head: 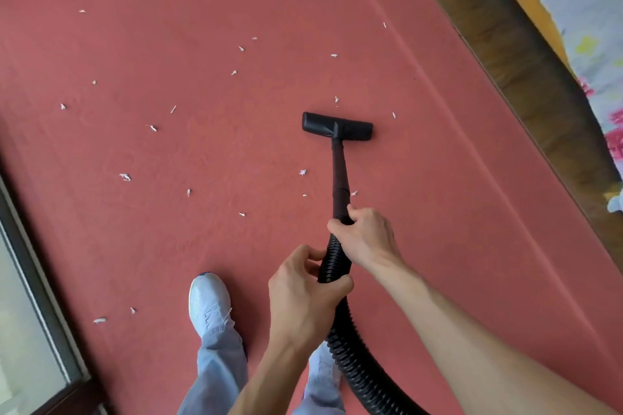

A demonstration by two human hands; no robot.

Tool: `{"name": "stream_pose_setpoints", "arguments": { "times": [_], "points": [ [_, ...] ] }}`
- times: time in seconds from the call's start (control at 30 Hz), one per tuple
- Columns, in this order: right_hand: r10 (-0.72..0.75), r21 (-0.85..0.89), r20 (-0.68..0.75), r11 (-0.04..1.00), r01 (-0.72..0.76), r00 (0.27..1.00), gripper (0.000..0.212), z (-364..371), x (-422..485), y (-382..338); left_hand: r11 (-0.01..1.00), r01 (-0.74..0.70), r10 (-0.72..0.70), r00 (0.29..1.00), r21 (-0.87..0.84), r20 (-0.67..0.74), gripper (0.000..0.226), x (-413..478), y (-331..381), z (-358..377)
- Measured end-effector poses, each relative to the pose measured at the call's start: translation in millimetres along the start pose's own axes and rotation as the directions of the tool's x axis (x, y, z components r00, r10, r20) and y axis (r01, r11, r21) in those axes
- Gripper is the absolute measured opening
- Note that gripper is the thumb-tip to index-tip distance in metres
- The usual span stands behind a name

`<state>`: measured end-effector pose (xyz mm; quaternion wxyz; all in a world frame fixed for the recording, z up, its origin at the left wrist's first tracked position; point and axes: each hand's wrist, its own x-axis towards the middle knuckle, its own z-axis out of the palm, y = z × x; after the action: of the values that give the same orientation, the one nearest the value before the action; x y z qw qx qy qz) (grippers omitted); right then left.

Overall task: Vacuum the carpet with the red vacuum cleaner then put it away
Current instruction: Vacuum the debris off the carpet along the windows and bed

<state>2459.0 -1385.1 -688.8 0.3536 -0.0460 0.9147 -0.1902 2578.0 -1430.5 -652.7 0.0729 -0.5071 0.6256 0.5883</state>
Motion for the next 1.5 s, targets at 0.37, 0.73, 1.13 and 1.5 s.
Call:
{"name": "stream_pose_setpoints", "arguments": {
  "times": [0.37, 0.73, 1.13, 1.5],
  "points": [
    [-0.027, -0.148, 0.093, 0.988, 0.040, 0.995, 0.030, -28.0, -27.1, 35.9, 0.993, 0.041, -0.042, 0.999, -0.113, -0.010, 0.021, -51.2, -8.8, 35.2],
    [-0.090, -0.274, 0.126, 0.954, 0.122, 0.988, 0.029, 25.2, -90.2, 66.3, 0.986, 0.115, -0.107, 0.992, -0.118, 0.069, 0.025, -103.4, -77.3, 7.7],
    [0.014, -0.331, 0.130, 0.943, 0.030, 0.991, 0.026, 39.0, -189.9, 97.7, 0.989, 0.077, -0.052, 0.980, -0.124, 0.194, 0.037, -191.5, -125.7, -18.9],
    [0.027, -0.077, 0.076, 0.997, -0.021, 0.997, 0.057, 42.1, -174.8, 101.3, 0.979, 0.077, -0.056, 0.992, -0.190, 0.114, 0.032, -180.4, -124.2, -4.0]
  ]
}}
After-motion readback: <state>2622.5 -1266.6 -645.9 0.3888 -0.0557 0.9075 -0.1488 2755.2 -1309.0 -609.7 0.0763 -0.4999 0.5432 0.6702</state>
